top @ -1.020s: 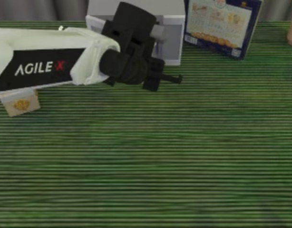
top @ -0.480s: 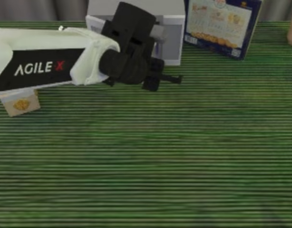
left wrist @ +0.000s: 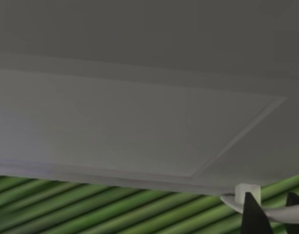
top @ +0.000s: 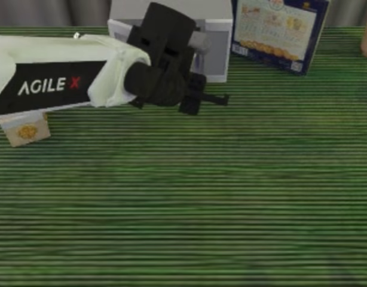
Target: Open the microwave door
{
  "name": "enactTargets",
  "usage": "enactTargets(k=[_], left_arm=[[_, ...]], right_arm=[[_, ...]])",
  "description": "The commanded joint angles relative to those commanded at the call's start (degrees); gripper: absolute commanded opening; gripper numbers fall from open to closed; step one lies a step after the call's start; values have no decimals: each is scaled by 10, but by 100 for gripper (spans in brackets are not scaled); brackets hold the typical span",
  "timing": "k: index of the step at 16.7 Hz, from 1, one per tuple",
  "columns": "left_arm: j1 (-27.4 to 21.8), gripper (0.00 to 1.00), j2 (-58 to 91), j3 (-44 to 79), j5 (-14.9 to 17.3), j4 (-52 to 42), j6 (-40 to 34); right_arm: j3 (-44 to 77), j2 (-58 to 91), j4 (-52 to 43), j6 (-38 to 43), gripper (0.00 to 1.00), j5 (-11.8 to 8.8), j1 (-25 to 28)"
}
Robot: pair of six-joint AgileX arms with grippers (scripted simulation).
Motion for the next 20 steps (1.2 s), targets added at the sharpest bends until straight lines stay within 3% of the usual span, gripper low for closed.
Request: enactTargets(k=[11, 20], left_arm=[[9, 0, -16, -24, 25, 10, 29], [9, 0, -16, -24, 25, 10, 29]], right_arm=[[0, 0, 0, 0, 100, 0, 0], [0, 0, 0, 0, 100, 0, 0]])
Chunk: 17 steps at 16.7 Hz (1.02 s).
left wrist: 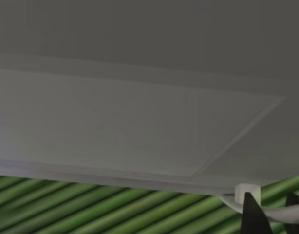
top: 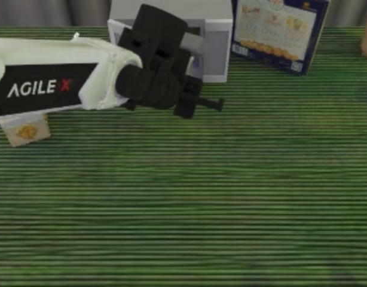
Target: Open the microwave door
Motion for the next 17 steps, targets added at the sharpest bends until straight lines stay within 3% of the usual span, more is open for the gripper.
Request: enactTargets(k=[17], left_arm=[[-4, 0, 0, 0, 6, 0, -2]], right_arm=[[0, 0, 0, 0, 100, 0, 0]])
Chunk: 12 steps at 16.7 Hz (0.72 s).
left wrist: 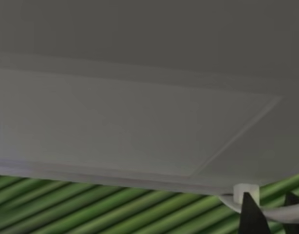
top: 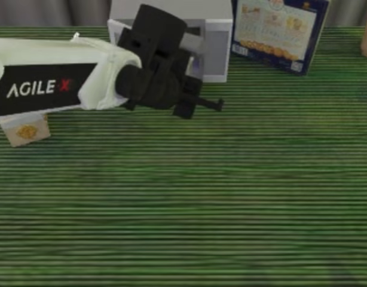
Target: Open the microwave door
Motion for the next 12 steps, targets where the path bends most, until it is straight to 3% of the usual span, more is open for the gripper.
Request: enactTargets(k=[6, 12], left_arm=[[15, 0, -16, -23, 21, 8, 33], [15, 0, -16, -23, 21, 8, 33]], right_arm=[[0, 0, 0, 0, 100, 0, 0], [0, 0, 0, 0, 100, 0, 0]])
